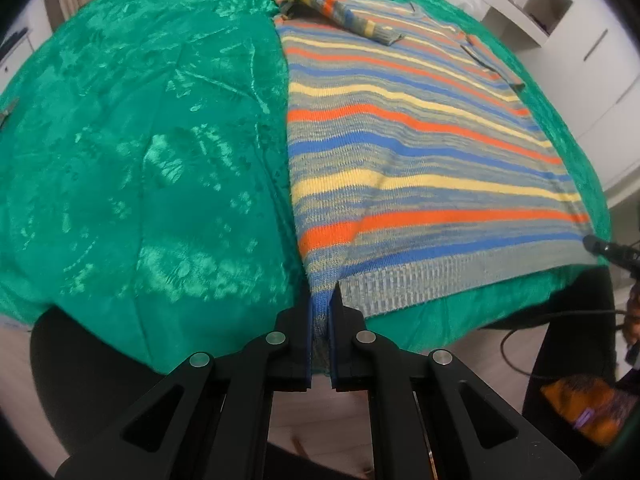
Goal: Fold small clothes
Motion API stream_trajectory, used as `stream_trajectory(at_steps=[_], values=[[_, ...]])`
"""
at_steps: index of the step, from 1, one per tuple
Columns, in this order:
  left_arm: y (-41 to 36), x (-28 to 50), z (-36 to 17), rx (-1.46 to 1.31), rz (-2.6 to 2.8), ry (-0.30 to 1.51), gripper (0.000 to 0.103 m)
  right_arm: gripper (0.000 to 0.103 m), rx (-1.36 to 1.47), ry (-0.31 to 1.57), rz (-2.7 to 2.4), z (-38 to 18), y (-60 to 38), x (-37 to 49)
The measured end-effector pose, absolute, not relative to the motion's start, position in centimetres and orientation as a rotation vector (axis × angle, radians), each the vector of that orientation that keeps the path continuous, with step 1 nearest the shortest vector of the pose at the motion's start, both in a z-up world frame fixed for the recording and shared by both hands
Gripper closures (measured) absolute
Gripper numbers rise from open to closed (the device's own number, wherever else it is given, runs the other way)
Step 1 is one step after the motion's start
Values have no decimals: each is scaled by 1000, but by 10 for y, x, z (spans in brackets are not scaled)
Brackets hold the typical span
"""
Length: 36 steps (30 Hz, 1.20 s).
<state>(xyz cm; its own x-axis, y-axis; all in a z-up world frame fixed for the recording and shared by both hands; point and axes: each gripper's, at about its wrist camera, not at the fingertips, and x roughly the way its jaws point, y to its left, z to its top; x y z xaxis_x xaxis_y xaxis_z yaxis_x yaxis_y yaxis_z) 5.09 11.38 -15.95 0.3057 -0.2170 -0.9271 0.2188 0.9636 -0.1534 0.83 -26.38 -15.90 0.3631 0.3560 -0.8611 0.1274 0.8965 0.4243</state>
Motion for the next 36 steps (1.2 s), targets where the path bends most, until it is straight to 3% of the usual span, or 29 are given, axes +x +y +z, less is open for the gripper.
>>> stream_trajectory(at_steps=[5,10,12,13,14,16,17,19,21,23,25,28,31,33,36], values=[[105,54,-192,69,-225,1293,99,98,458,1300,79,-212,-259,16],[93,58,-197,124,-179,1295,99,98,432,1306,58,-216,-254,22],[90,58,-197,144,-158,1290,94,98,439,1311,64,-214,-256,22],[87,57,-196,155,-150,1284,93,95,436,1319,68,-212,-256,23],[86,55,-194,164,-147,1280,88,83,422,1334,74,-209,-254,23],[84,48,-186,203,-122,1275,44,68,357,1387,91,-197,-252,21],[82,43,-180,217,-111,1262,36,65,324,1398,95,-189,-254,19],[82,32,-160,249,-92,1199,33,65,226,1369,77,-158,-261,22],[88,28,-137,262,-62,1125,30,58,139,1279,53,-116,-271,38],[94,32,-117,248,-14,1049,22,35,53,1154,34,-75,-275,69],[103,40,-102,205,33,969,20,25,-67,1039,35,-50,-269,111],[118,52,-95,107,79,946,20,24,-218,949,132,-58,-246,187],[122,53,-95,44,90,958,20,27,-281,998,218,-103,-228,259],[127,47,-99,54,108,968,20,41,-330,1068,190,-143,-219,302],[133,42,-107,85,157,1001,20,71,-323,1117,134,-180,-231,331]])
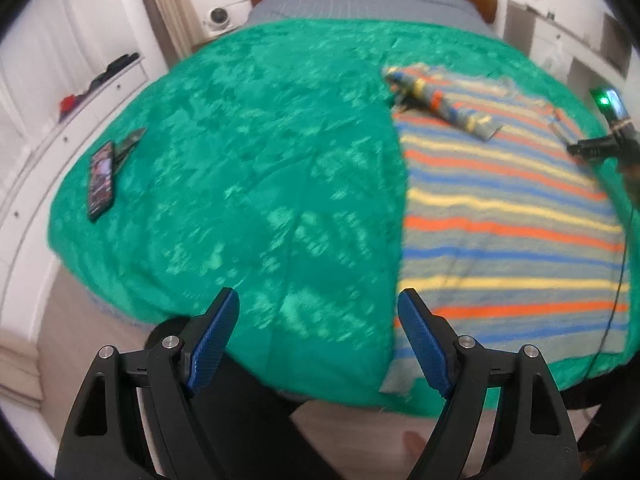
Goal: Fold small clothes
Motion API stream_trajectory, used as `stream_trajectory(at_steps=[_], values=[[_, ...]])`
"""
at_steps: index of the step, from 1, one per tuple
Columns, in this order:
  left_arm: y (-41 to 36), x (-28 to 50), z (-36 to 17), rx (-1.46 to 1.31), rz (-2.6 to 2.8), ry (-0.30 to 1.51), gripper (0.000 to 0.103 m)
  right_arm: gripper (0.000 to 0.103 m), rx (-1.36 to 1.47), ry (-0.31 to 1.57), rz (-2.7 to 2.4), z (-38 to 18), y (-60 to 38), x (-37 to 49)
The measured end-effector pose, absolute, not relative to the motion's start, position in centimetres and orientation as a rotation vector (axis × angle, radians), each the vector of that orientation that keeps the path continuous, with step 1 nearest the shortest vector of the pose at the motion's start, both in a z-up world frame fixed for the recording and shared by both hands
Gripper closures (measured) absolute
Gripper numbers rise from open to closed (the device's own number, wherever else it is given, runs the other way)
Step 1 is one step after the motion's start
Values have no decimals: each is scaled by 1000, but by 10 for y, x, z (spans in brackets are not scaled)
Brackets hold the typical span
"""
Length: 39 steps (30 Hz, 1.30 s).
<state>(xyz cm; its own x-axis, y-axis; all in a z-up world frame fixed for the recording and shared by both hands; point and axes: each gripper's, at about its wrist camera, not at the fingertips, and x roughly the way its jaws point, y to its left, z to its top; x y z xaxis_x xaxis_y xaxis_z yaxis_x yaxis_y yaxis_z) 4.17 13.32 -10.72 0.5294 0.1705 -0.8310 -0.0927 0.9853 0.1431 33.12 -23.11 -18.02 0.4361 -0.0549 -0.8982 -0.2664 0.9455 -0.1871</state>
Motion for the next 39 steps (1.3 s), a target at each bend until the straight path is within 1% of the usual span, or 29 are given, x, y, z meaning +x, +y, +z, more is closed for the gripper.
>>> stream_trajectory(at_steps=[1,4,7,9,12,13,17,21,25,28,30,31,32,34,35,37,39], values=[[137,40,-112,89,173,1024,20,93,-291,1121,110,-183,-241,335],[144,37,-122,79,201,1066,20,95,-96,1037,25,-153,-301,328],[146,40,-129,38,195,1090,20,95,69,968,-145,-124,-391,304],[140,46,-132,10,173,1106,20,95,134,977,-264,-121,-448,283],[120,54,-129,-7,126,1108,21,96,199,1033,-338,-137,-501,258],[114,55,-127,-2,114,1102,21,100,217,1045,-351,-143,-510,251],[95,53,-112,51,94,1062,21,100,249,1039,-366,-157,-519,240],[98,47,-108,91,119,1051,21,100,261,1055,-380,-167,-520,241],[104,48,-110,110,127,1068,24,100,291,1067,-400,-175,-526,238],[100,57,-95,196,103,1021,24,99,288,1072,-393,-175,-524,238],[92,69,-74,266,78,944,23,82,281,1064,-410,-168,-526,231],[87,77,-62,294,58,901,20,46,276,1060,-424,-165,-526,227],[82,85,-53,316,40,868,19,21,261,1040,-437,-160,-525,221],[66,107,-33,368,-19,786,13,20,208,989,-445,-145,-521,202],[52,123,-27,403,-75,756,11,20,185,970,-440,-138,-517,192],[27,147,-27,473,-163,740,11,20,190,933,-405,-125,-506,172],[-9,172,-41,579,-274,736,11,20,227,901,-366,-117,-494,154]])
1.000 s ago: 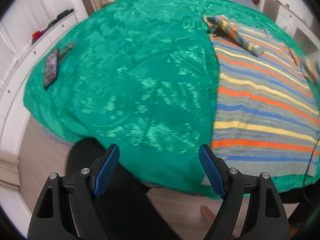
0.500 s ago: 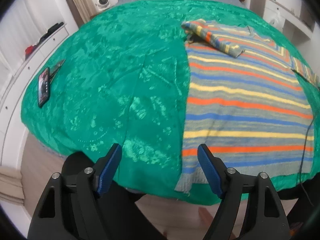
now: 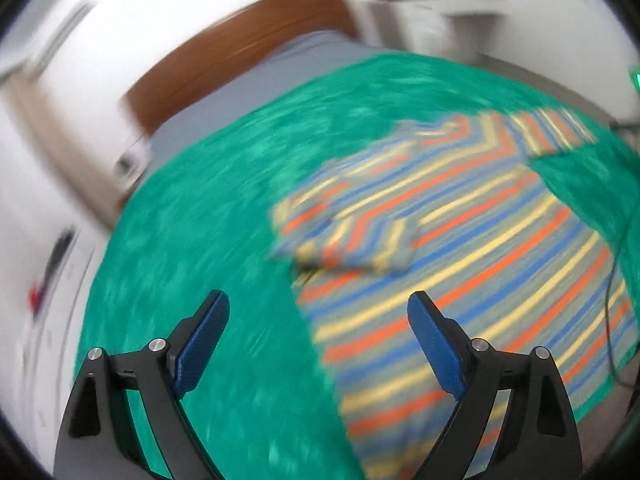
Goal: Fold small clothes
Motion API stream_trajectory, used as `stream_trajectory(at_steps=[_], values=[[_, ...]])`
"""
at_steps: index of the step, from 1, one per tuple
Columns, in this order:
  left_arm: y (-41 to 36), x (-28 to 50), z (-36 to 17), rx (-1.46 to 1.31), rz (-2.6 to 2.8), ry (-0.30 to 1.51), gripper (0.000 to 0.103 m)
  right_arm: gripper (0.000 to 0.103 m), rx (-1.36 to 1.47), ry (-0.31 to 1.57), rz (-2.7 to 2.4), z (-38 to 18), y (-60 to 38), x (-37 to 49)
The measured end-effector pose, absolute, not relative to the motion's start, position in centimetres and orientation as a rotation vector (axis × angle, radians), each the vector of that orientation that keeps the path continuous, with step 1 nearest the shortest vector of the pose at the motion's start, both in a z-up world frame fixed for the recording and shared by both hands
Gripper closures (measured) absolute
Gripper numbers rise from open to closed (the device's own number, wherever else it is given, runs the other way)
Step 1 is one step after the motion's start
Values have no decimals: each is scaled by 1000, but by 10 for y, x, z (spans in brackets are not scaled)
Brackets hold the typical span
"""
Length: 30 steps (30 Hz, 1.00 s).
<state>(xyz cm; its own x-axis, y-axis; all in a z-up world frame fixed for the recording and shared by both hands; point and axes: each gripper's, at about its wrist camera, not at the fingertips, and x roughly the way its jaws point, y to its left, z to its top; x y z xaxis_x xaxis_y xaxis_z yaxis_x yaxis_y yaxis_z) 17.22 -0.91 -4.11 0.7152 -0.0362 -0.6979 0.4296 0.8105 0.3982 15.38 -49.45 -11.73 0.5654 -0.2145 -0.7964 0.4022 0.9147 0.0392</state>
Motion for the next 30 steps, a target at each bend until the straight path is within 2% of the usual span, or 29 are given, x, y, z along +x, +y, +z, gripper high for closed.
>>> stream_trajectory(at_steps=[2,5,9,13,15,16,18,20,21,22,24,26,30], values=[[-41,192,-64,698,-383,754,12,20,287,874,-301,-115,-478,135],[-73,224,-111,894,-467,798,20,20,340,858,-223,-120,-447,110],[-74,262,-155,973,-507,928,24,20,365,855,-174,-135,-412,85],[-55,277,-155,881,-573,1026,42,20,360,880,-158,-154,-388,66],[-51,282,-153,873,-546,1017,38,20,370,892,-151,-161,-382,61],[-51,284,-153,886,-528,1002,25,20,381,893,-150,-164,-380,59],[-55,288,-155,921,-498,948,17,20,404,883,-154,-165,-382,58],[-60,289,-161,886,-530,982,44,20,427,872,-160,-165,-386,57],[-61,290,-161,833,-561,1022,91,20,431,869,-164,-165,-387,55],[-62,292,-159,797,-563,1041,98,20,432,867,-170,-165,-387,54],[-51,297,-144,700,-553,1024,98,20,434,865,-175,-164,-387,53],[-20,316,-113,480,-499,1001,99,20,436,857,-181,-161,-387,49],[99,362,-59,1,-194,916,99,20,441,848,-185,-158,-384,43]])
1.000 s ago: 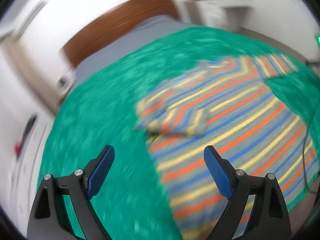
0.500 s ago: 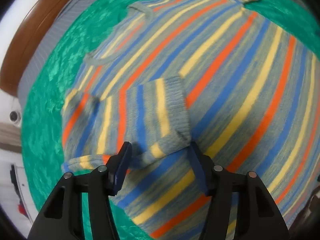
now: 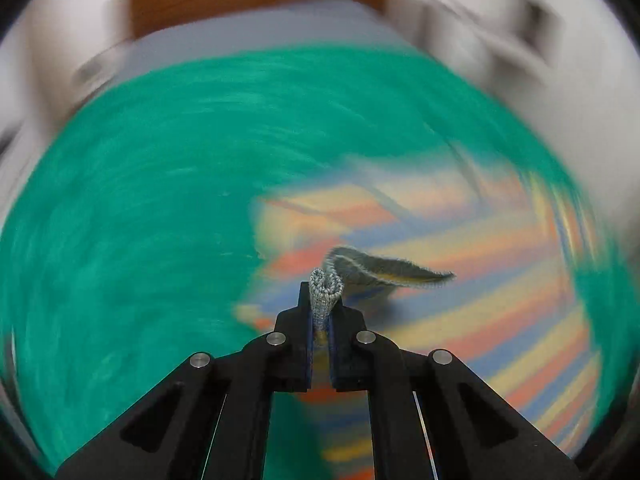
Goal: Fold small clothes
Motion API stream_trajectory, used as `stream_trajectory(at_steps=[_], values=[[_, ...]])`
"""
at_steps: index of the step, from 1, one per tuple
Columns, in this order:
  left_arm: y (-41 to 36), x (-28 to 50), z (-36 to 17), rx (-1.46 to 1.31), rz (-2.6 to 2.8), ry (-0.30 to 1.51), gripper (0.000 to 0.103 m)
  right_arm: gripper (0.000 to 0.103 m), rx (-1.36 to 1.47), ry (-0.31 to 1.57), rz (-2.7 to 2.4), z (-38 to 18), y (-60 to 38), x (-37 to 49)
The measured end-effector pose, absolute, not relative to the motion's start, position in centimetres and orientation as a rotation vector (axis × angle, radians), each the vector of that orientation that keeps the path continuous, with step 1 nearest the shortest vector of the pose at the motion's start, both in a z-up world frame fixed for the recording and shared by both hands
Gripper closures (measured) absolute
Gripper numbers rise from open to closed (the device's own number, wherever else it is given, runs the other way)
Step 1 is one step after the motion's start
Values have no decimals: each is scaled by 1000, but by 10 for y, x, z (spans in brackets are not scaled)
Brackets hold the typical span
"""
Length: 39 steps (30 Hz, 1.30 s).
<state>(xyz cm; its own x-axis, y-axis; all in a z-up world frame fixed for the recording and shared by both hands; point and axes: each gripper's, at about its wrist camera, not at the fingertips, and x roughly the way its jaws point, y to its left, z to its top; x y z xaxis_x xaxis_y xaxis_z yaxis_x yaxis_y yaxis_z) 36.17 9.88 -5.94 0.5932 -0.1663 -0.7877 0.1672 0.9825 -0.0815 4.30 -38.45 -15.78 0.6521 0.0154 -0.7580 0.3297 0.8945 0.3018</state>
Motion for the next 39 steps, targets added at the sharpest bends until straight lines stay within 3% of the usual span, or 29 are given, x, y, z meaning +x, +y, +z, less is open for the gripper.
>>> stream_trajectory(at_steps=[4,9,20,30,33,37,39], values=[[207,374,-67,-239,152,917,99,20,439,853,-184,-159,-380,41],[262,354,-109,-339,350,1000,99,20,430,863,-192,-160,-377,42],[280,326,-152,-375,482,1041,100,20,385,884,-218,-162,-367,46],[289,314,-158,-418,460,1022,98,20,356,893,-240,-163,-365,49],[283,304,-148,-401,399,1004,86,20,358,886,-245,-160,-364,48],[261,271,-120,-291,324,932,38,20,345,865,-254,-152,-362,47],[245,250,-108,-242,262,892,29,20,334,850,-259,-147,-360,48]])
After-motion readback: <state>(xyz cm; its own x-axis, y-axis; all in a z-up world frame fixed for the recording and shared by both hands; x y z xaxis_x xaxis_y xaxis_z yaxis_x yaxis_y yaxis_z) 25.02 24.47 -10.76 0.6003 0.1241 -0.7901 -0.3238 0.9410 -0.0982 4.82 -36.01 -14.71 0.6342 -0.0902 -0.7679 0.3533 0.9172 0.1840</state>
